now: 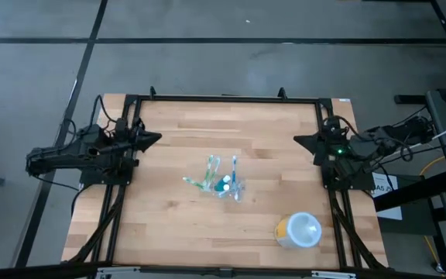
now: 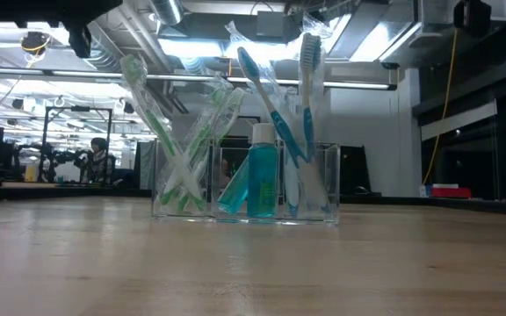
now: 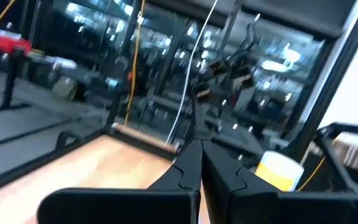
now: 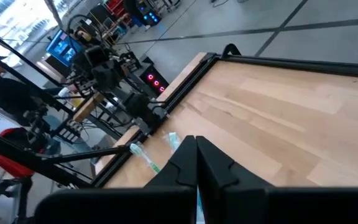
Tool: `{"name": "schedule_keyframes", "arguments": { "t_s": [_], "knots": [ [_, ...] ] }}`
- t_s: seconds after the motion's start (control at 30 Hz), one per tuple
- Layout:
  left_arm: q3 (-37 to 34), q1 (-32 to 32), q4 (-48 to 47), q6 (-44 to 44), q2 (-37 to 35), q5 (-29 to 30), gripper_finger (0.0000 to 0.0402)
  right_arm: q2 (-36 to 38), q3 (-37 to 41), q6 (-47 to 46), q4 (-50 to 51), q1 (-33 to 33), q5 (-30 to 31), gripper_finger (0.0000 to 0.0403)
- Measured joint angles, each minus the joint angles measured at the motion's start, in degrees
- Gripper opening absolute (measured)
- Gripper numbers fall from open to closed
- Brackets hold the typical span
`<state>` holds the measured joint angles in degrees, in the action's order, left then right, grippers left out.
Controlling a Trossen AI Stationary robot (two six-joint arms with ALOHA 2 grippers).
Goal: Pick & Place toothbrushing station
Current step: Return to Home Position
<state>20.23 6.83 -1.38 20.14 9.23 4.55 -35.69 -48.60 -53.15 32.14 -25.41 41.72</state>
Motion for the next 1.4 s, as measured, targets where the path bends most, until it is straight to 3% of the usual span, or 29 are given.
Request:
{"name": "schedule_keyframes", "arguments": {
  "t_s": [0.1, 0.33, 0.5, 0.67, 0.97, 1.1, 1.23, 1.4],
  "knots": [
    [-3.79, -0.02, 4.91, 0.18, -2.14, -0.93, 0.0003, 0.52, 0.0, -0.2, -0.36, 0.0, 0.01, 0.0],
    [-6.0, -0.04, 2.59, -3.77, -3.73, -3.04, 0.0002, 1.58, 0.0, 1.68, -0.5, 0.0, 1.62, 0.0],
    [-9.03, -0.04, 0.14, -5.42, -9.16, -3.22, 0.0002, 2.9, 0.0, 6.25, -1.39, 0.0, 2.95, 0.0],
    [-11.08, -0.56, 0.13, -6.88, -8.82, -5.56, 0.0003, 4.29, 0.0, 12.31, -3.74, 0.02, 4.0, 0.0],
    [-12.38, -2.44, -4.72, -10.18, -9.2, -4.06, 0.0003, 5.44, 0.0, 20.24, -8.25, 0.02, 3.99, 0.0],
    [-14.71, -3.3, -2.15, -11.52, -9.22, -1.4, 0.0001, 5.43, 0.0, 21.27, -9.18, 0.02, 3.95, 0.0],
    [-18.84, -3.43, 3.45, -10.38, -9.24, -2.7, 0.0003, 5.43, 0.0, 21.83, -9.36, 0.01, 3.9, 0.0],
    [-19.7, -3.43, 2.79, -11.28, -9.24, -2.73, 0.0001, 5.41, 0.0, 23.47, -10.53, 0.02, 1.82, 0.0]
  ]
}}
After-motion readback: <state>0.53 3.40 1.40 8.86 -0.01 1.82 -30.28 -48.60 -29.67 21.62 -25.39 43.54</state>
